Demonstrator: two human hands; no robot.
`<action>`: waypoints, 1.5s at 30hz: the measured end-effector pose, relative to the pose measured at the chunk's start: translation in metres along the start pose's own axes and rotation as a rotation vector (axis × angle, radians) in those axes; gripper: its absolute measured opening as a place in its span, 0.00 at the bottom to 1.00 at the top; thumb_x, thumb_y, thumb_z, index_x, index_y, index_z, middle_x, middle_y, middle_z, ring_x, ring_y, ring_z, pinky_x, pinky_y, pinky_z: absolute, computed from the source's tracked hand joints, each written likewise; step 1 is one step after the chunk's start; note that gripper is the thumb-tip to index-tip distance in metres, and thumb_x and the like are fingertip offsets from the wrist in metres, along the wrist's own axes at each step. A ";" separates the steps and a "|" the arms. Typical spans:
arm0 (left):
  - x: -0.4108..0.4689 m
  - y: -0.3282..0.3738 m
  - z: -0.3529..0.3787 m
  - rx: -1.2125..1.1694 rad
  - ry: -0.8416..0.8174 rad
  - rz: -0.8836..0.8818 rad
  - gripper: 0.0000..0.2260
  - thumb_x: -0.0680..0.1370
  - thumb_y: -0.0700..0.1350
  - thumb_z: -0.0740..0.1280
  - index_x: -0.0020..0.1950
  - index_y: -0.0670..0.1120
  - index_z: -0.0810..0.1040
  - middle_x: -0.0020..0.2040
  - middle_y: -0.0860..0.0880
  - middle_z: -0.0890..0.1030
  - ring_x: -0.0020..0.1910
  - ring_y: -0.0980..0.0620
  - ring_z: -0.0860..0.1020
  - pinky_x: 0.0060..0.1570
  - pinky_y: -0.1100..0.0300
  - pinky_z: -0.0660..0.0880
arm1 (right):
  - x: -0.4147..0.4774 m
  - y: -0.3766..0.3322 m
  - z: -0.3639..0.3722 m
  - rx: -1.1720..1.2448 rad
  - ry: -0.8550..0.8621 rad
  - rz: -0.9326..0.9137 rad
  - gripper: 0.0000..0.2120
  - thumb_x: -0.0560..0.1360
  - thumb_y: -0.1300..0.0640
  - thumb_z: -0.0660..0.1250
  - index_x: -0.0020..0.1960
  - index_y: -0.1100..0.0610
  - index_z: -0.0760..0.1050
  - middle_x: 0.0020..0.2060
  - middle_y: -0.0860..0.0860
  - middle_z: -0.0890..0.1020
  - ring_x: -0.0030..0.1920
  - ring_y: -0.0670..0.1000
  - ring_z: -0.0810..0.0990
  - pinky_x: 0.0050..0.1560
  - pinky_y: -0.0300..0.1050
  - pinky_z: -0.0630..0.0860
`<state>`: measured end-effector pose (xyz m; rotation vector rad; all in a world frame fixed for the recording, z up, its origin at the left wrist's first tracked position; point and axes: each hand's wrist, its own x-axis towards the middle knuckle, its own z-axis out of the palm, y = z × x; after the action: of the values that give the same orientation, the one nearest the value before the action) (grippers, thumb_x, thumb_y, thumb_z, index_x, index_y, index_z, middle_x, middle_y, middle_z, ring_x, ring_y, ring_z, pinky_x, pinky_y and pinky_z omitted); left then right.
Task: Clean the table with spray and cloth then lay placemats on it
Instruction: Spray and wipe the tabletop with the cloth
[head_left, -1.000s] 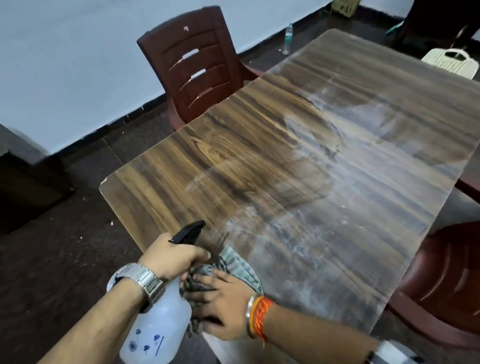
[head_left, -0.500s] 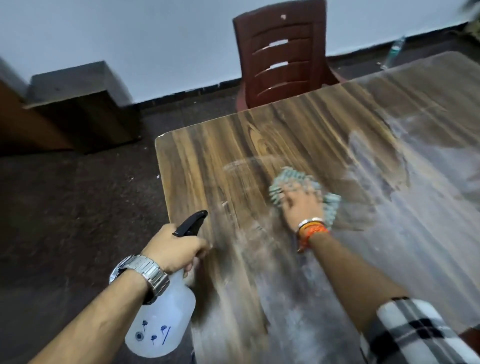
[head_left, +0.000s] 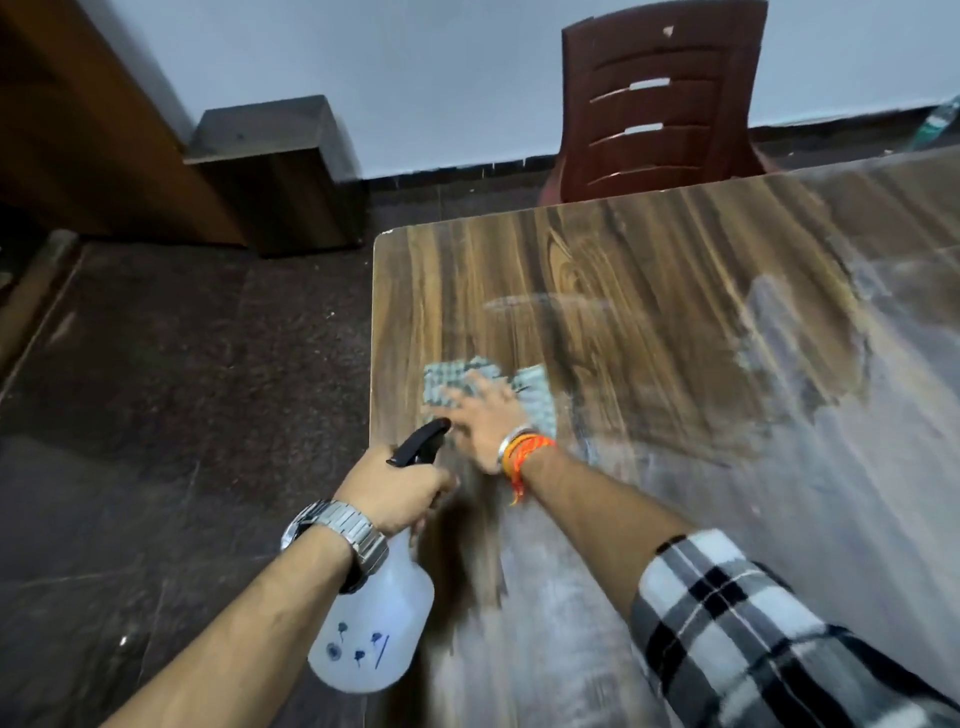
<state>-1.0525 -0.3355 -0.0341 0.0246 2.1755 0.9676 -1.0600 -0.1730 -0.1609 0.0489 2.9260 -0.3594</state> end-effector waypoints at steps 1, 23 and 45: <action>0.000 -0.002 0.001 -0.013 0.008 -0.001 0.04 0.68 0.42 0.74 0.38 0.41 0.82 0.29 0.43 0.79 0.20 0.49 0.72 0.30 0.58 0.71 | -0.016 -0.016 0.008 -0.007 -0.006 -0.117 0.20 0.75 0.50 0.59 0.66 0.45 0.73 0.69 0.49 0.71 0.73 0.60 0.61 0.68 0.66 0.60; -0.026 -0.026 0.022 -0.055 -0.007 -0.080 0.25 0.61 0.51 0.72 0.57 0.45 0.82 0.26 0.44 0.75 0.20 0.48 0.71 0.30 0.55 0.74 | -0.090 0.121 -0.008 0.293 0.166 0.543 0.22 0.81 0.49 0.53 0.74 0.38 0.56 0.76 0.44 0.57 0.77 0.55 0.45 0.74 0.60 0.43; -0.107 -0.062 0.020 -0.187 0.020 -0.082 0.27 0.60 0.40 0.70 0.50 0.69 0.78 0.42 0.37 0.82 0.22 0.45 0.71 0.28 0.56 0.74 | -0.233 -0.013 0.085 -0.010 -0.139 -0.900 0.14 0.79 0.43 0.57 0.64 0.38 0.71 0.71 0.40 0.67 0.75 0.51 0.57 0.74 0.56 0.52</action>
<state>-0.9461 -0.3994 -0.0166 -0.1624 2.0783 1.1232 -0.8163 -0.2079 -0.1933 -1.2511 2.6259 -0.4350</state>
